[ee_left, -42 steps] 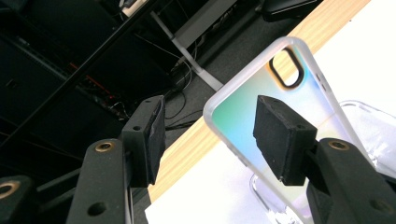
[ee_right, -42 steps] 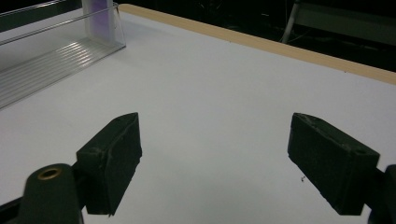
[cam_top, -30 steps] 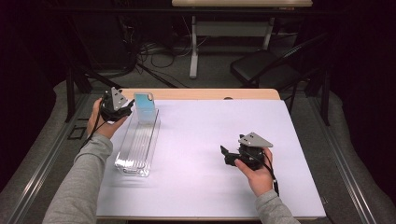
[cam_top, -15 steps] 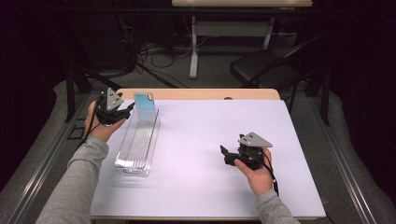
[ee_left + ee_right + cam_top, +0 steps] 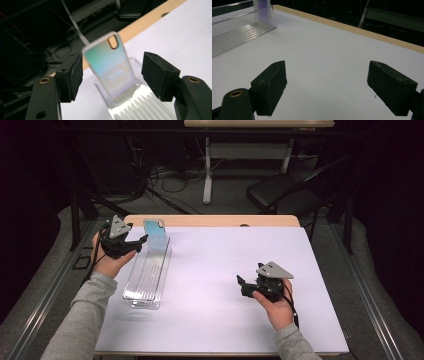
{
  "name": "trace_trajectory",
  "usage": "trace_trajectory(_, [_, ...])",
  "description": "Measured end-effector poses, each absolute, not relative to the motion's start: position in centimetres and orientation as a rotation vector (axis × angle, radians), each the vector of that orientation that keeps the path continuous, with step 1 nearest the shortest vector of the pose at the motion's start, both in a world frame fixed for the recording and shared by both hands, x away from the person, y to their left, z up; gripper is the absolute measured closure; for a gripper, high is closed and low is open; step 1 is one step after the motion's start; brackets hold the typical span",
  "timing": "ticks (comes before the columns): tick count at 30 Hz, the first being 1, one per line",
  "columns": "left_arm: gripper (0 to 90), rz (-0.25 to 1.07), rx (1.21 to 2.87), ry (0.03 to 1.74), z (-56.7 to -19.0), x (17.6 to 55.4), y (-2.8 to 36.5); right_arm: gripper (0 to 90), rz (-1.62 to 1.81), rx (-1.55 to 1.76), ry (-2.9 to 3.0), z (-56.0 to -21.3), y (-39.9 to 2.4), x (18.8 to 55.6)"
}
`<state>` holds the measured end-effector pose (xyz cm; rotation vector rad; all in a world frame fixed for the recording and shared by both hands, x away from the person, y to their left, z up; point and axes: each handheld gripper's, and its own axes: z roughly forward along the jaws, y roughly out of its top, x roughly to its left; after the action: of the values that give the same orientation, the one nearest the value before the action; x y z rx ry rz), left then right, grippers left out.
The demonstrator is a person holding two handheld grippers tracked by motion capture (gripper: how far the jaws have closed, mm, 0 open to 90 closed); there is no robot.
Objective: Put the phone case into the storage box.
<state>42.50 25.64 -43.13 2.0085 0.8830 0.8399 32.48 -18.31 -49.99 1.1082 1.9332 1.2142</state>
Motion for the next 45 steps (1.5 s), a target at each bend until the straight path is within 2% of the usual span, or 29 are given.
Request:
trace_trajectory(17, [33.1,0.527,1.913,0.902,-41.5,40.0,24.9,14.5,1.268,1.11,1.928,-49.5,-18.8,32.3])
trace_trajectory(25, [27.0,0.443,1.89,0.911,-41.3,39.2,24.5,13.9,1.292,1.113,1.921,-49.1,-19.1,32.0])
trace_trajectory(29, [20.3,0.399,1.872,0.899,-41.3,38.7,24.5,13.1,1.292,1.106,1.919,-48.8,-19.3,31.8])
trace_trajectory(35, [15.6,0.394,1.89,0.866,-41.6,37.6,24.0,8.0,1.3,1.109,1.922,-48.6,-19.8,31.5])
trace_trajectory(43, [14.8,0.399,1.874,0.819,-41.8,36.2,23.1,3.4,1.294,1.122,1.925,-48.4,-20.4,31.2])
trace_trajectory(45, [11.7,0.392,1.873,0.81,-41.8,36.0,22.9,2.6,1.291,1.119,1.924,-48.4,-20.5,31.2])
